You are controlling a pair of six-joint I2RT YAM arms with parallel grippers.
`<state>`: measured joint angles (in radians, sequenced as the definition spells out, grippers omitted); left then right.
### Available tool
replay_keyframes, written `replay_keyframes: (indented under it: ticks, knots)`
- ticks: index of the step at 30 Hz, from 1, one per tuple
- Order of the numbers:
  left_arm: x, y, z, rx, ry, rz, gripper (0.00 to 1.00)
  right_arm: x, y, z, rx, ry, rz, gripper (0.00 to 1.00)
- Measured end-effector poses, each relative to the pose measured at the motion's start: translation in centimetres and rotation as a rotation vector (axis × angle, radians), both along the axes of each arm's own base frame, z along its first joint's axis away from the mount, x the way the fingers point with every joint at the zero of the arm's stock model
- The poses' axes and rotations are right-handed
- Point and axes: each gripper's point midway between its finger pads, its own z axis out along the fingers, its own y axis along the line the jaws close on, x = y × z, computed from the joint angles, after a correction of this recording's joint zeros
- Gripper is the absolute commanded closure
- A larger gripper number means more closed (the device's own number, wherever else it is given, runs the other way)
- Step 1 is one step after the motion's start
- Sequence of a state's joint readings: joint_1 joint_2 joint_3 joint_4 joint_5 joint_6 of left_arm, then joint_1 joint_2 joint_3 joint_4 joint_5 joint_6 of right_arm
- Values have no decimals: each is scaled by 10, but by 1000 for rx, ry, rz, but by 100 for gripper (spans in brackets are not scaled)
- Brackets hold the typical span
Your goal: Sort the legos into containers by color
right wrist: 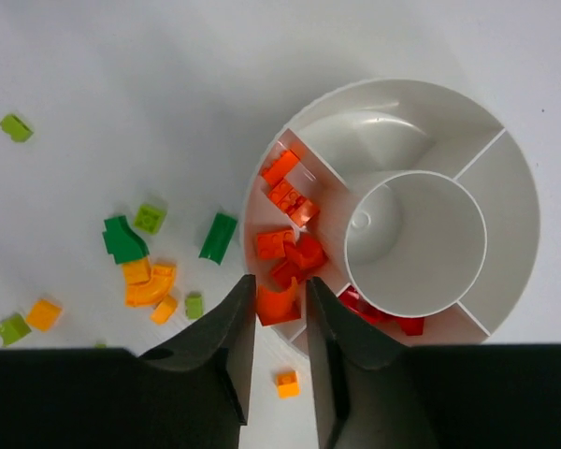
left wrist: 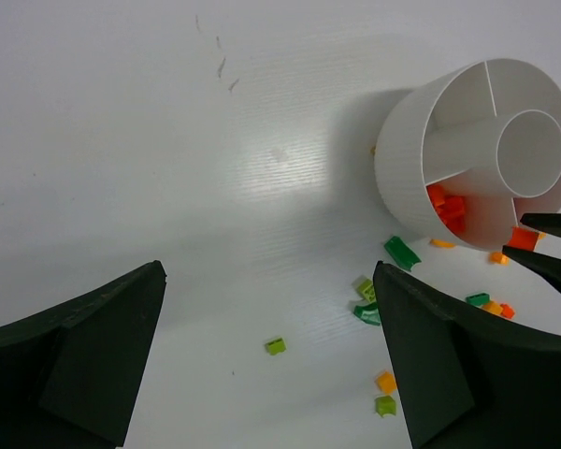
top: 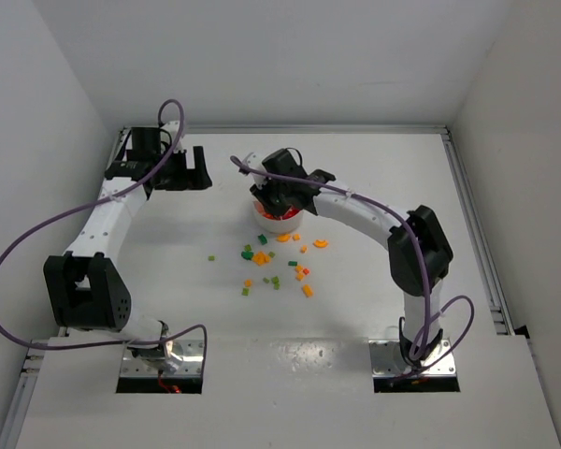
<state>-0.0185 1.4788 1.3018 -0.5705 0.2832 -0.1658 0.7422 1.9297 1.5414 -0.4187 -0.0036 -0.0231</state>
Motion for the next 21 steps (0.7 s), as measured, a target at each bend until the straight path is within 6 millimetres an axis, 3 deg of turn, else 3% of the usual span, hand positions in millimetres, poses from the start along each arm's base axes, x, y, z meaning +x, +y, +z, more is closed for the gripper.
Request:
replay_keyframes:
  ticks: [10,15,17,21]
  knots:
    - [-3,-9,7,55,-46,-53,0,4,-4,-4,-20,-2,-28,61]
    - [-20,-22,16,71,-97,-139,4,6,-10,15,39,9,-93,60]
    - [-31,-40,15,82,-119,-213,8,5,-27,29,70,2,-137,60]
    - [-69,-102,6,87,-130,-435,16,9,-104,46,95,-16,-312,58]
